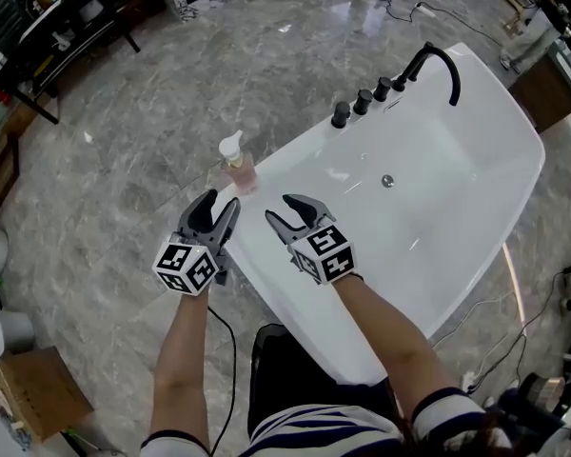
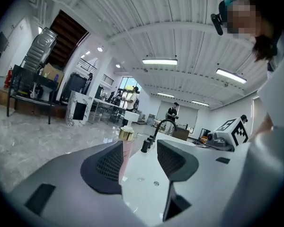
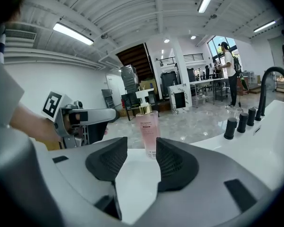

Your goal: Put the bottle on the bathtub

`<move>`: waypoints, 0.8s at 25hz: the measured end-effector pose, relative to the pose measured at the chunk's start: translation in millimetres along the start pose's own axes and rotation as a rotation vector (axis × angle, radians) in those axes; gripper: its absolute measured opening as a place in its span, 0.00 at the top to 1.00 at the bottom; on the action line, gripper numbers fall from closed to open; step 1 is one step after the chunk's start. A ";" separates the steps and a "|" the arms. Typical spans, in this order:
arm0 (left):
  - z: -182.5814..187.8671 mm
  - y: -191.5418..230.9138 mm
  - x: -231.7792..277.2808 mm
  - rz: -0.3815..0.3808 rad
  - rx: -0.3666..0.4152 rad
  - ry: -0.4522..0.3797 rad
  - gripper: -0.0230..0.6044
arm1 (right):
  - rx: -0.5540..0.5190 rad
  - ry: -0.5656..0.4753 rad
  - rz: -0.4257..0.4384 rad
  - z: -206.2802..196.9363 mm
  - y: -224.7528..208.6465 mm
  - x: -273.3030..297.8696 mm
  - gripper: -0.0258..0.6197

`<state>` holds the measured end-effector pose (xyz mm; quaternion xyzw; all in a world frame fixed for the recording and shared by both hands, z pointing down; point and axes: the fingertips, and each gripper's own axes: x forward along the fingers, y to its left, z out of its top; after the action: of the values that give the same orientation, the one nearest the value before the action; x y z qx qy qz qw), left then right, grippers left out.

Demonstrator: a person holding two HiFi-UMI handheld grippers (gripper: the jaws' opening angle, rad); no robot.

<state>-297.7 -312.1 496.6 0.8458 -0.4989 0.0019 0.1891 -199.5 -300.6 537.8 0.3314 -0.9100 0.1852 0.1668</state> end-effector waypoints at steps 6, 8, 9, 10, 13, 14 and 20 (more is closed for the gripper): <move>-1.6 -28.3 -35.3 0.059 -0.066 -0.067 0.67 | 0.024 -0.015 -0.014 -0.9 6.3 -27.6 0.68; -6.9 -37.8 -45.5 0.069 -0.101 -0.070 0.70 | 0.028 -0.022 -0.018 -0.9 8.7 -37.8 0.70; -9.3 -43.4 -50.2 0.072 -0.109 -0.067 0.73 | 0.029 -0.024 -0.020 -0.9 10.2 -43.1 0.70; -11.6 -49.3 -54.8 0.075 -0.112 -0.062 0.75 | 0.029 -0.026 -0.020 -1.2 11.8 -48.4 0.71; -17.2 -67.8 -67.1 0.079 -0.111 -0.039 0.78 | 0.039 -0.029 -0.017 -2.6 17.9 -63.9 0.73; -18.2 -73.5 -70.1 0.080 -0.112 -0.032 0.78 | 0.042 -0.030 -0.018 -2.6 19.6 -68.7 0.74; -24.6 -102.4 -83.5 0.110 -0.123 -0.008 0.78 | 0.067 -0.046 -0.039 -4.8 25.2 -97.6 0.81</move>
<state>-248.6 -189.7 470.8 0.8038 -0.5446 -0.0220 0.2384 -144.6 -227.7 494.7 0.3585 -0.9002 0.2049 0.1382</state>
